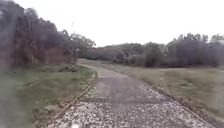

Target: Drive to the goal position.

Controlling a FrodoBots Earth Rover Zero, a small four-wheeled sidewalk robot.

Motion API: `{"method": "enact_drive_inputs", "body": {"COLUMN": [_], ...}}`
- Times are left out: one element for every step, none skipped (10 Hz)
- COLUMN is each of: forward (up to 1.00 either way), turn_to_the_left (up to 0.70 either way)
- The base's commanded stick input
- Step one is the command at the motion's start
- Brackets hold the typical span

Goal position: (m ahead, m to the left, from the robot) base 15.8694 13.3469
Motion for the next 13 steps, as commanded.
{"method": "enact_drive_inputs", "body": {"forward": [0.7, 0.7, 0.7, 0.7, 0.7, 0.7, 0.7, 0.7, 0.7, 0.7, 0.7, 0.7, 0.7], "turn_to_the_left": [-0.05, 0.0, 0.0, 0.0, 0.0, 0.0, 0.0, 0.0, 0.0, 0.0, 0.0, 0.0, 0.0]}}
